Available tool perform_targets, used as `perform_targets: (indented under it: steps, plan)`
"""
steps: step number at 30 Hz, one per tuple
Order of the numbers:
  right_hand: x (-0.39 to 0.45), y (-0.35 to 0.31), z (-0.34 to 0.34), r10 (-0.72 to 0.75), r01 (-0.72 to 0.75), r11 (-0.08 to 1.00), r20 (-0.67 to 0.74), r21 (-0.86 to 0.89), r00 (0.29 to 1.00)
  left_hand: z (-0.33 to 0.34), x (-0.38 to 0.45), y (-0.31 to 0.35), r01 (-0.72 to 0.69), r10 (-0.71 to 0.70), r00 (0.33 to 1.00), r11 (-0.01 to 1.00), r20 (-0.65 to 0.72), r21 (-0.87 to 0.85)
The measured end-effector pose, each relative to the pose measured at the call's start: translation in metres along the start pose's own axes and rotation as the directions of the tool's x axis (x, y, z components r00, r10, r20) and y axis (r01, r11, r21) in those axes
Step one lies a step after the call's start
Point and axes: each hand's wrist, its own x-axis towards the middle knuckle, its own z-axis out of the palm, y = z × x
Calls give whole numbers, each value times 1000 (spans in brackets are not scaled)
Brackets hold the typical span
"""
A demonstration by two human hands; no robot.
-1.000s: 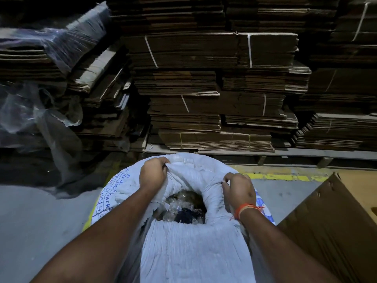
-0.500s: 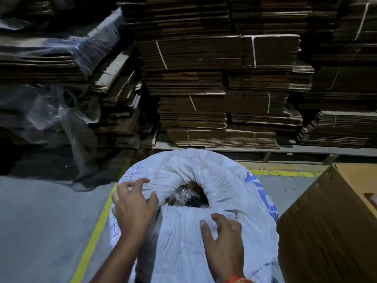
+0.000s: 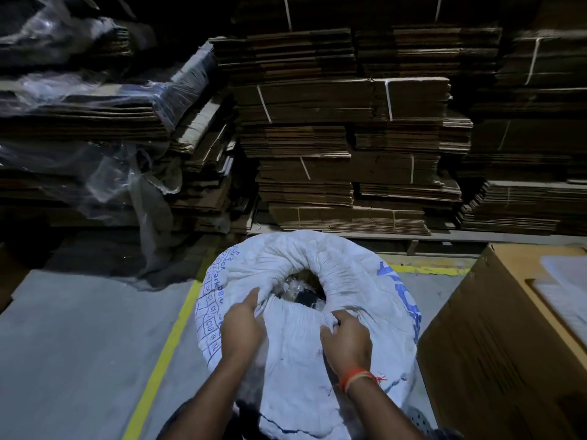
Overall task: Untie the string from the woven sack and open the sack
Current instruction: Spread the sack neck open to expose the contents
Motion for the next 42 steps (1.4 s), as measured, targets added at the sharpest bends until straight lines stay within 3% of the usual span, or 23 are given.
perform_targets:
  steps: [7, 14, 21, 24, 28, 31, 34, 38, 42]
  plan:
    - [-67, 13, -4, -21, 24, 998, -53, 53, 998, -19, -20, -10, -59, 59, 997, 998, -54, 3]
    - [-129, 21, 13, 12, -14, 997, 28, 77, 1000, -27, -35, -29, -55, 59, 996, 997, -67, 54]
    - [-109, 15, 1, -103, 100, 994, 103, 33, 989, -25, -40, -30, -52, 44, 998, 975, 42, 216]
    - [-91, 5, -15, -212, 212, 977, 20, 37, 977, -30, -44, -18, -15, 17, 1000, 985, -12, 173]
    - [-54, -6, -38, -268, 289, 953, -196, 87, 943, -44, -49, 5, -120, 124, 949, 992, -288, 32]
    - [-6, -2, -45, -302, 318, 948, -271, 13, 914, -44, -42, 19, -151, 148, 967, 989, -206, 2]
    - [30, 6, -46, -269, 250, 957, -130, -149, 954, -33, -34, 27, -86, 85, 996, 995, 12, 43]
    - [57, 20, -38, -179, 222, 937, 175, -269, 968, -2, -26, 26, -26, 0, 972, 994, 235, 108]
    - [63, 26, -21, -195, 301, 924, 386, -237, 902, 29, -35, 20, -71, 13, 964, 975, 266, 211]
